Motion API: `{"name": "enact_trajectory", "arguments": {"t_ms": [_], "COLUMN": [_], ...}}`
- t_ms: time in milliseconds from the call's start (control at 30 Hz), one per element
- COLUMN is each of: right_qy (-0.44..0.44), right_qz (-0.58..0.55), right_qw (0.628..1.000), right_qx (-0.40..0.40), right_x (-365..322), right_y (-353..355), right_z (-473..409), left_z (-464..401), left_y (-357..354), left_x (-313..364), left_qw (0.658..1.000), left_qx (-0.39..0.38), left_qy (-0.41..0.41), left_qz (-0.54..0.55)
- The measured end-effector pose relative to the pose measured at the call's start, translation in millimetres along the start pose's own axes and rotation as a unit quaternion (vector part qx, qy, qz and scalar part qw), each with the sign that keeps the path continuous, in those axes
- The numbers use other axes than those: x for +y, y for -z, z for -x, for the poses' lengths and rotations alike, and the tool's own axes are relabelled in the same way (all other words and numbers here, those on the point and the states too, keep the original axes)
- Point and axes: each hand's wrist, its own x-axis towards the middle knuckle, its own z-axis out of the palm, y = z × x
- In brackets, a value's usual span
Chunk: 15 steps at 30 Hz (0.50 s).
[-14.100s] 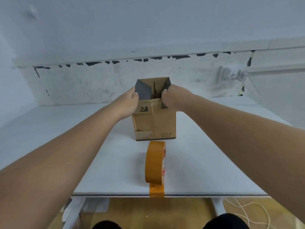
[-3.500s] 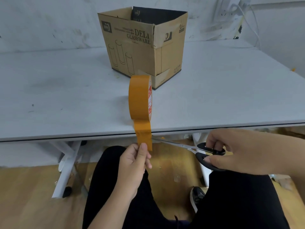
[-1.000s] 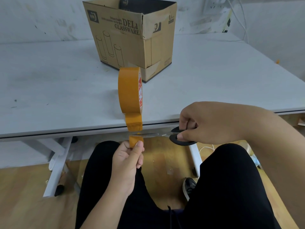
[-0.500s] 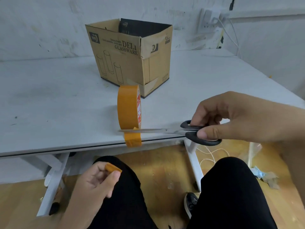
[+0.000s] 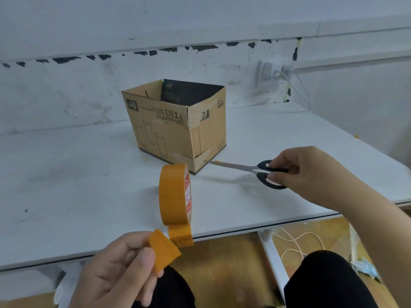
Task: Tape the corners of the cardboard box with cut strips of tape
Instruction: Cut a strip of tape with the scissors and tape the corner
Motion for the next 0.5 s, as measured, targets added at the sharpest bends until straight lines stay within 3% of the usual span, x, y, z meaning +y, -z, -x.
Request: {"name": "enact_trajectory", "arguments": {"t_ms": [167, 500], "right_qy": [0.001, 0.033], "right_qz": [0.037, 0.106], "right_qw": [0.999, 0.993], "right_qx": [-0.04, -0.046], "right_x": [-4.3, -16.3], "right_y": [-20.0, -30.3], "right_z": [-4.7, -0.2], "left_z": [-28.4, -68.2], "left_y": [-4.0, -24.6], "left_x": [12.3, 43.9], "left_qw": [0.998, 0.991], "left_qx": [0.036, -0.038], "left_qy": [-0.042, -0.065], "left_qz": [-0.03, -0.11]}}
